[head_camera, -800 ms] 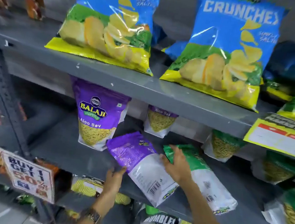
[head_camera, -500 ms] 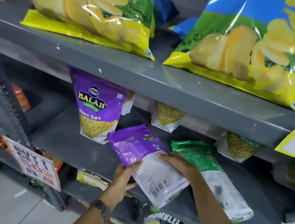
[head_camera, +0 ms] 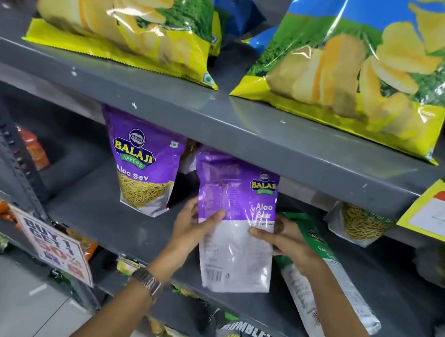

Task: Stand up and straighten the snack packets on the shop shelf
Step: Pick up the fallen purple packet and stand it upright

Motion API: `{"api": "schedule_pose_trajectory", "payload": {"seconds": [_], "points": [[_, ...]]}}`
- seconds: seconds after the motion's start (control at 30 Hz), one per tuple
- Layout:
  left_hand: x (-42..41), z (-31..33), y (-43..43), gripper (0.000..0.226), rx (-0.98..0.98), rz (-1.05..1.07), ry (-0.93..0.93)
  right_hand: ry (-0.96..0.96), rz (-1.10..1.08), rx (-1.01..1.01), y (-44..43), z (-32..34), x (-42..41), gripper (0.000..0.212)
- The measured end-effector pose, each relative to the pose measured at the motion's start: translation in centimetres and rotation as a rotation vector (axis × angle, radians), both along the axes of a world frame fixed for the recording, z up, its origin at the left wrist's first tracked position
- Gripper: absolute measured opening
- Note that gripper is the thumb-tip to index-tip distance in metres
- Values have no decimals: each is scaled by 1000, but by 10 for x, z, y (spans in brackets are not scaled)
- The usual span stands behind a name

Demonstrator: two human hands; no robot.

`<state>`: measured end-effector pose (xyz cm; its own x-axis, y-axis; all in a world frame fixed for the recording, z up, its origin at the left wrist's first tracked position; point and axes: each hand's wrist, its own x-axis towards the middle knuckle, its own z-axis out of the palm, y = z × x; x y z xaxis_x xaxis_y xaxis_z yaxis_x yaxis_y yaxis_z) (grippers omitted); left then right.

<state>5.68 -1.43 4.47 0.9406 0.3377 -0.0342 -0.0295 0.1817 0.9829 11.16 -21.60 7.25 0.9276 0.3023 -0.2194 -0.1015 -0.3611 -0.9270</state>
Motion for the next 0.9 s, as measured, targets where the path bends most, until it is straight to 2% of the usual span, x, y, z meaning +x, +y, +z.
{"api": "schedule_pose_trajectory", "payload": {"seconds": [0.13,0.23,0.37,0.47,0.57,0.67,0.77,0.9], "points": [[30,10,17,42,171,0,-112,-221,-136,51,20,-3,14,48],[44,-2,27,38,251,-16,-160,-262,-252,83,30,-20,17,66],[48,-13,32,38,280,-47,-186,-213,-256,162,26,-29,14,61],[40,-14,26,48,255,-42,-220,-238,-256,286,17,-13,16,57],[21,-19,8,67,216,146,-272,-233,-183,303,9,7,19,52],[-7,-35,-23,63,316,332,-272,-218,-115,204,9,11,17,50],[-26,-51,-53,67,445,278,-212,-261,-195,153,13,10,10,50],[-34,-65,-77,94,526,126,-176,-282,-265,128,18,10,-6,55]]}}
